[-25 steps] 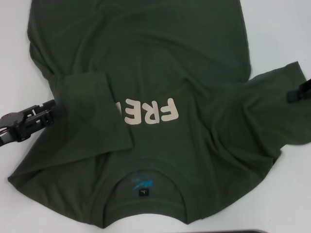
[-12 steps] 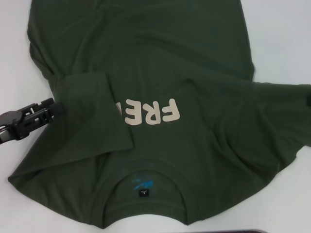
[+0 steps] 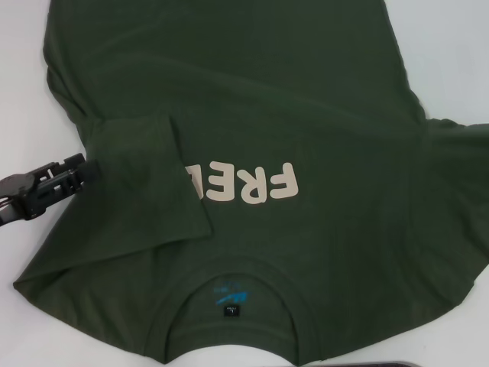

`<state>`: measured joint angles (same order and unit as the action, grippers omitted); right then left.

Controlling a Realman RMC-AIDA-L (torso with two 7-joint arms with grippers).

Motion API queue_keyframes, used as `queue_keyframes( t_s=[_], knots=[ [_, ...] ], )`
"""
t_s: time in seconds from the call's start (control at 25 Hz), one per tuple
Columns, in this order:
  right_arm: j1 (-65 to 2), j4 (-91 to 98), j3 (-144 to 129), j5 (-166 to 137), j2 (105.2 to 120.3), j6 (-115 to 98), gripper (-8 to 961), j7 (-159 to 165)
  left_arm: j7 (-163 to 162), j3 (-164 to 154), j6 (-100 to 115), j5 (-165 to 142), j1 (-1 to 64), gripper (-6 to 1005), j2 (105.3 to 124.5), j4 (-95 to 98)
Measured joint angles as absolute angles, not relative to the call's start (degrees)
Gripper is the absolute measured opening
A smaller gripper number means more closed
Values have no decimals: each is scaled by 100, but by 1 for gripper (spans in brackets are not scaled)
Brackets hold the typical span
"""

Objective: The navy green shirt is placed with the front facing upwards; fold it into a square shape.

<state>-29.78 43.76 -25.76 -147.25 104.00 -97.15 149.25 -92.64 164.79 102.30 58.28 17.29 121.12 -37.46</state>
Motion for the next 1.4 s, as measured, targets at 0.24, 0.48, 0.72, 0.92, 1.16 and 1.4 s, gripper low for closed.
queue_keyframes(
  t_s=[0.24, 0.48, 0.72, 0.92, 1.16, 1.4],
  knots=[
    [-3120, 4311, -2660, -14707, 10508, -9941, 30, 14885, -9264, 16479, 10230, 5828, 1731, 553, 12118, -3744],
    [-3261, 4311, -2668, -14281, 10683, -10357, 32, 14860, -9264, 16480, 10230, 5827, 1728, 553, 12120, -3744],
    [-3514, 4206, -2683, -14025, 10883, -10528, 33, 14818, -9264, 16479, 10231, 5894, 1736, 553, 12120, -3744],
    [-3762, 3436, -2693, -14008, 10948, -10167, 35, 14630, -9258, 16480, 10230, 5970, 1727, 553, 12120, -3744],
    [-3864, 2907, -2791, -14006, 11055, -9659, 37, 14518, -9258, 16479, 10224, 6024, 1718, 553, 12120, -3749],
    [-3875, 2883, -2738, -13826, 11110, -9595, 38, 14574, -9259, 16479, 10221, 6071, 1730, 553, 12113, -3762]
  ],
)
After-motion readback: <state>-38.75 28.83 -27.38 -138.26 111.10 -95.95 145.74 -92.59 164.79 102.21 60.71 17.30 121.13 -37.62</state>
